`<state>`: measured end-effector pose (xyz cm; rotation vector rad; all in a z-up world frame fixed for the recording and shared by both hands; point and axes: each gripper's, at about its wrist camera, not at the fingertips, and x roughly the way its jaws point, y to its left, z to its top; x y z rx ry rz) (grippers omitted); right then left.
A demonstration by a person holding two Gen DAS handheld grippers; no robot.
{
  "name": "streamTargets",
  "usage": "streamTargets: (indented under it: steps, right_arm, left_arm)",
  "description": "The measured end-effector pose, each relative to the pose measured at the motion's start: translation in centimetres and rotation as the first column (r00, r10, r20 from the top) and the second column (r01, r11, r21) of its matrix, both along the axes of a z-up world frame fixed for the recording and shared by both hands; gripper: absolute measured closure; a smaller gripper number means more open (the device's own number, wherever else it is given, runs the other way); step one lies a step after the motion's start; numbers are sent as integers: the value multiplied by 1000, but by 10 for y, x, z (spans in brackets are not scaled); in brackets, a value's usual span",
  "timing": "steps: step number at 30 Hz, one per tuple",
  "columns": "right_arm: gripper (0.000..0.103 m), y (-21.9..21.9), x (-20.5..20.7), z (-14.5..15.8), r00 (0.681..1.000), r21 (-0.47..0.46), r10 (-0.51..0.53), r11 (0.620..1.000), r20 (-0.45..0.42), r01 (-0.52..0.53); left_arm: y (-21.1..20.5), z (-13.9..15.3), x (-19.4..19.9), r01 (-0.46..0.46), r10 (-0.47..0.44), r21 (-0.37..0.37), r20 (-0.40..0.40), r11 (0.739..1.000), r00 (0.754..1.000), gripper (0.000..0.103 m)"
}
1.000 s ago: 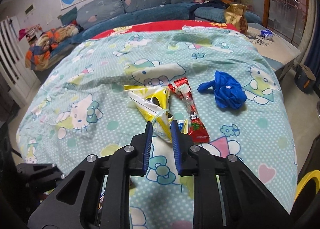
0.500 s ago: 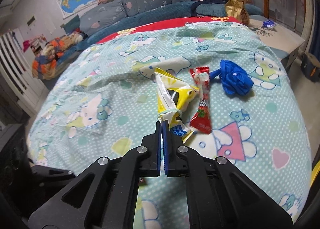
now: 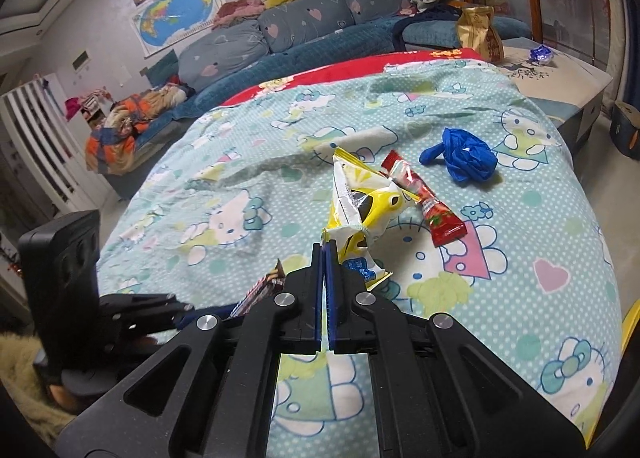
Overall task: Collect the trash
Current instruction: 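Grasp the brown chocolate bar wrapper with the left tool while the right tool grasps the yellow bag, then lift the chocolate wrapper and yellow bag and carry them over the yellow bin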
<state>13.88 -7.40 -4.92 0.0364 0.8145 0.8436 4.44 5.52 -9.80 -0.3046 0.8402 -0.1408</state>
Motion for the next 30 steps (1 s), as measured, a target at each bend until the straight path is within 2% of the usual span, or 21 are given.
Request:
streamTargets:
  steps: [12,19,30]
  right_arm:
    - [103,-29,-13,20,999,27,-44,999,32,43]
    - [103,-58,-14,27,993,35,-113,993,45,112]
    - [103,-117,-13,35,965,50,-253,967,75,250]
  left_arm:
    - [-7,25,5,7,-8,17,61,1000,998,90]
    - [-27,40,14,49,-52,33,102,998,993,90]
    - [-64,56,27,126,-132,47,144,991,981,90]
